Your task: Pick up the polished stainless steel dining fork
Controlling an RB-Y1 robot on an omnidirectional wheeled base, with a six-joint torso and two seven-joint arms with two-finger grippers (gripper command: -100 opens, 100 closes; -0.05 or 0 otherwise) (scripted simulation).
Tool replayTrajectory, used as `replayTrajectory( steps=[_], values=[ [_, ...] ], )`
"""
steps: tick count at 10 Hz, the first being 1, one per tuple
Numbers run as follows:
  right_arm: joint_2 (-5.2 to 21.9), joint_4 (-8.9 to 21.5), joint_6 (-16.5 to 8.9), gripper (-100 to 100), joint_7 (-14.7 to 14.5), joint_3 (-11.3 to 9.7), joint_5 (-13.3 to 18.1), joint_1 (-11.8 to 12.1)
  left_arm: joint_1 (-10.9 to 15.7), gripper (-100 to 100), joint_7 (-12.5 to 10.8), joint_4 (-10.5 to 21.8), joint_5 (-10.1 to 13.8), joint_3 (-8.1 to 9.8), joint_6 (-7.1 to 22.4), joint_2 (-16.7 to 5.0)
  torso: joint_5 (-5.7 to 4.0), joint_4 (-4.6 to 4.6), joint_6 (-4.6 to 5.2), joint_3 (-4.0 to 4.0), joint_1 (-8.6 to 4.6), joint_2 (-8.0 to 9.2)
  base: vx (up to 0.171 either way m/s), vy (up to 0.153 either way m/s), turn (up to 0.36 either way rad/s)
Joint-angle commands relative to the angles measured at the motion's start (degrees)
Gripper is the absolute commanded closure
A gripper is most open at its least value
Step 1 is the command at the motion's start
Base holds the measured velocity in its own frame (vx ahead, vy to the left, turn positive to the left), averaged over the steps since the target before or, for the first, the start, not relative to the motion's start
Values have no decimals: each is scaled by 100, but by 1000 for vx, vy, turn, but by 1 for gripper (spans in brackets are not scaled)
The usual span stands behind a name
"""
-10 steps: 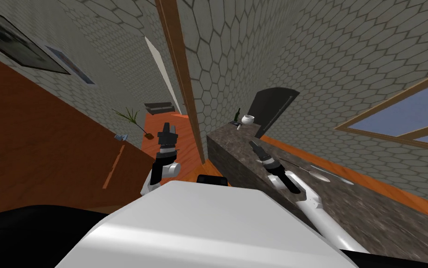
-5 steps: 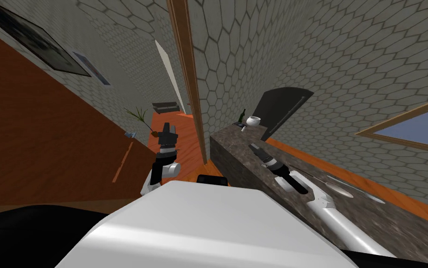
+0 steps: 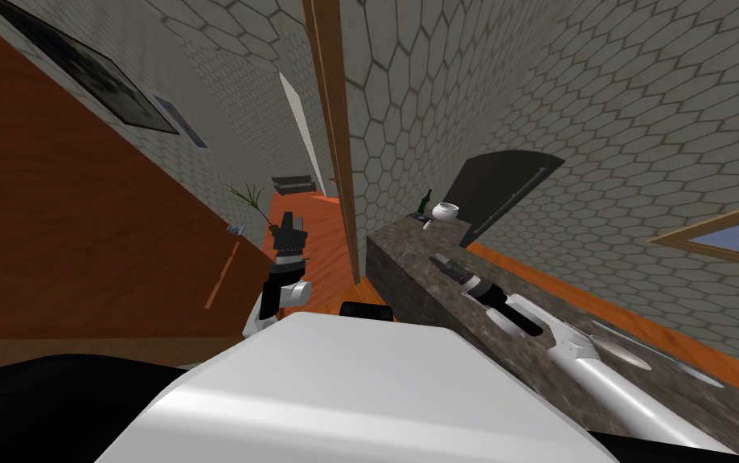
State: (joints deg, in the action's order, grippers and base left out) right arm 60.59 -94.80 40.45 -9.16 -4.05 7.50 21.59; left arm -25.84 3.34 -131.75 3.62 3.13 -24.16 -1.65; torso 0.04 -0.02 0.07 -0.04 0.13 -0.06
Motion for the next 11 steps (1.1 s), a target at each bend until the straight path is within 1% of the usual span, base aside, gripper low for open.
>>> replayTrajectory(
  steps=[1,2,3,4,5,6,7,8,9,11],
  values=[
    [286,286,89,-100,-6,-117,144,32,0,0,0,0,0,0,0,0,0,0,0,0,0,0,35,19,118],
    [385,323,89,-100,-6,-117,144,32,0,0,0,0,0,0,0,0,-1,0,-2,0,0,-1,30,16,44],
    [607,526,115,-100,-21,-255,290,39,0,0,0,0,0,0,0,0,0,0,1,1,-1,1,31,24,83],
    [672,568,115,-100,-21,-255,290,39,0,0,0,0,0,0,0,0,-1,0,-1,0,1,0,21,17,49],
    [914,813,137,-100,-37,-403,442,49,0,0,0,0,0,0,0,0,0,1,0,2,0,4,16,19,78],
    [1089,949,156,-100,-54,-559,599,62,0,0,0,0,0,0,0,0,0,1,-1,3,1,5,24,22,112],
    [1215,1031,156,-100,-54,-559,599,62,0,0,0,0,0,0,0,0,0,1,-1,2,2,4,29,18,43],
    [1409,1197,172,-100,-72,-722,759,78,0,0,0,0,0,0,0,0,-1,1,1,2,0,3,32,23,46],
    [1470,1294,172,-100,-72,-722,759,78,0,0,0,0,0,0,0,0,-1,0,1,1,1,2,19,14,26],
    [1842,1714,195,-100,-110,-1063,1084,118,0,0,0,0,0,0,0,0,-1,2,1,4,-1,8,16,16,67]
  ],
)
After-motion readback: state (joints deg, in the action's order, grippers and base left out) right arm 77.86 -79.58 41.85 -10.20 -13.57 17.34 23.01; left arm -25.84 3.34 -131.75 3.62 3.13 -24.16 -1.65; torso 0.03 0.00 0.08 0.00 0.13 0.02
